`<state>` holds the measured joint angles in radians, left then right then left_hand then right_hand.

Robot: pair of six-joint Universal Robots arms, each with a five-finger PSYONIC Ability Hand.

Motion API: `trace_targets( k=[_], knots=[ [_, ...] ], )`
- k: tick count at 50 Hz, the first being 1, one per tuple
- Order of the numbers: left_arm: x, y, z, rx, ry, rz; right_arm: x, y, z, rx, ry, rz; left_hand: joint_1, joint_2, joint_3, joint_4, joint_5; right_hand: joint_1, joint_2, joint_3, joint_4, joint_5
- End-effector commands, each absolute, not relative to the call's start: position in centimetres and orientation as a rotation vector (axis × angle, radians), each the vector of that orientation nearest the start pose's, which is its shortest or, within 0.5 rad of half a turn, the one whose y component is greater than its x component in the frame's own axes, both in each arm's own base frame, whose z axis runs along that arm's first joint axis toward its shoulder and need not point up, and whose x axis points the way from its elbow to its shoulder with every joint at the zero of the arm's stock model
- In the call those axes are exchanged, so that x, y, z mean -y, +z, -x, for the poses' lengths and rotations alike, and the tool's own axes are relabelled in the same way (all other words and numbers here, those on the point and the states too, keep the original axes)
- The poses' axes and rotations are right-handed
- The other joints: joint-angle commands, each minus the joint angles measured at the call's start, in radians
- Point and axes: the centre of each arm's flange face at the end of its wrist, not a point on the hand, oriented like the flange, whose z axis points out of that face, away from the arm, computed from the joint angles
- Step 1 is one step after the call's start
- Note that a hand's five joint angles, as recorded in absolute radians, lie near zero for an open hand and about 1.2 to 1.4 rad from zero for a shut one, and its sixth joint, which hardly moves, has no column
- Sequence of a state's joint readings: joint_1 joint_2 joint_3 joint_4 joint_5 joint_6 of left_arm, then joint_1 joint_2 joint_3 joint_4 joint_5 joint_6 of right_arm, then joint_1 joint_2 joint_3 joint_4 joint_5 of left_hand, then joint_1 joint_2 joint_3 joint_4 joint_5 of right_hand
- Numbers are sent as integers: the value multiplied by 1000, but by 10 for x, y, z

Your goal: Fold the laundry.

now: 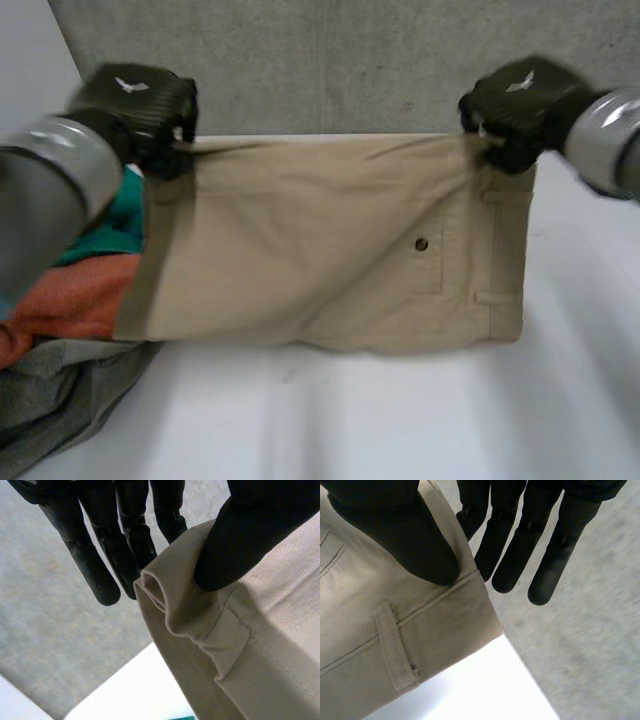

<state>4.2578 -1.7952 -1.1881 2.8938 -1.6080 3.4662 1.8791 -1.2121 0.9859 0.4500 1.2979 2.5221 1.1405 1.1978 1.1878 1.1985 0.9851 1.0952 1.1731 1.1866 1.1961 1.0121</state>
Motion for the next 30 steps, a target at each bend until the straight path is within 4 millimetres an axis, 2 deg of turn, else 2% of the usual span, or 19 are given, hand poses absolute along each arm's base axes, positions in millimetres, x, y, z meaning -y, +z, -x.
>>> trace_targets(
  k=[1,2,3,5,6,7,9,10,13,17,18,21,22,24,25,28,29,30],
  knots=[
    [321,325,296,-1986,-2436,-806,343,306,-289,-1985,-2230,1064,256,198,209,198,237,301,223,210,200,210],
    [325,332,297,-1932,-2494,-783,348,316,-289,-1932,-2305,995,256,198,209,198,237,301,223,210,200,210],
    [332,352,298,-1794,-2637,-721,355,336,-290,-1800,-2445,838,256,198,209,198,237,301,223,210,200,210],
    [334,373,298,-1649,-2773,-655,357,357,-289,-1656,-2548,704,256,198,209,198,237,301,223,210,200,210],
    [334,395,295,-1504,-2905,-568,354,383,-286,-1484,-2639,574,256,198,209,198,237,301,223,210,200,210],
    [334,405,292,-1430,-2968,-522,352,395,-284,-1393,-2681,512,256,198,209,198,237,301,223,210,200,210],
    [334,423,284,-1299,-3072,-430,344,415,-282,-1228,-2732,431,256,198,209,198,237,301,223,210,200,210],
    [331,436,279,-1190,-3154,-374,337,432,-279,-1084,-2786,381,256,198,209,198,237,301,223,210,200,210],
    [323,443,279,-1165,-3193,-368,329,443,-277,-1004,-2826,380,256,198,209,198,237,301,223,210,200,210],
    [321,430,280,-1355,-3110,-470,328,425,-287,-1123,-2772,504,256,198,209,198,237,301,223,210,200,210],
    [322,420,280,-1451,-3060,-508,330,413,-291,-1186,-2735,561,256,198,209,198,237,301,223,210,200,210],
    [325,403,282,-1583,-2987,-555,334,393,-297,-1276,-2678,641,256,198,209,198,237,301,223,210,200,210],
    [327,388,283,-1680,-2926,-587,337,379,-300,-1340,-2637,690,256,198,209,198,237,301,223,210,200,210],
    [328,371,284,-1771,-2859,-615,340,365,-303,-1401,-2598,733,256,198,209,198,237,301,223,210,200,210],
    [328,351,285,-1865,-2787,-650,342,347,-306,-1477,-2544,788,256,198,209,198,237,301,223,210,200,210],
    [326,319,287,-1994,-2672,-693,343,315,-311,-1594,-2451,882,256,198,209,198,237,301,223,210,200,210],
    [322,297,289,-2070,-2597,-736,342,292,-313,-1672,-2387,951,256,198,209,198,237,301,223,210,200,210],
    [319,286,291,-2105,-2558,-765,341,280,-315,-1709,-2352,990,256,198,209,198,237,301,223,210,200,210]
  ],
)
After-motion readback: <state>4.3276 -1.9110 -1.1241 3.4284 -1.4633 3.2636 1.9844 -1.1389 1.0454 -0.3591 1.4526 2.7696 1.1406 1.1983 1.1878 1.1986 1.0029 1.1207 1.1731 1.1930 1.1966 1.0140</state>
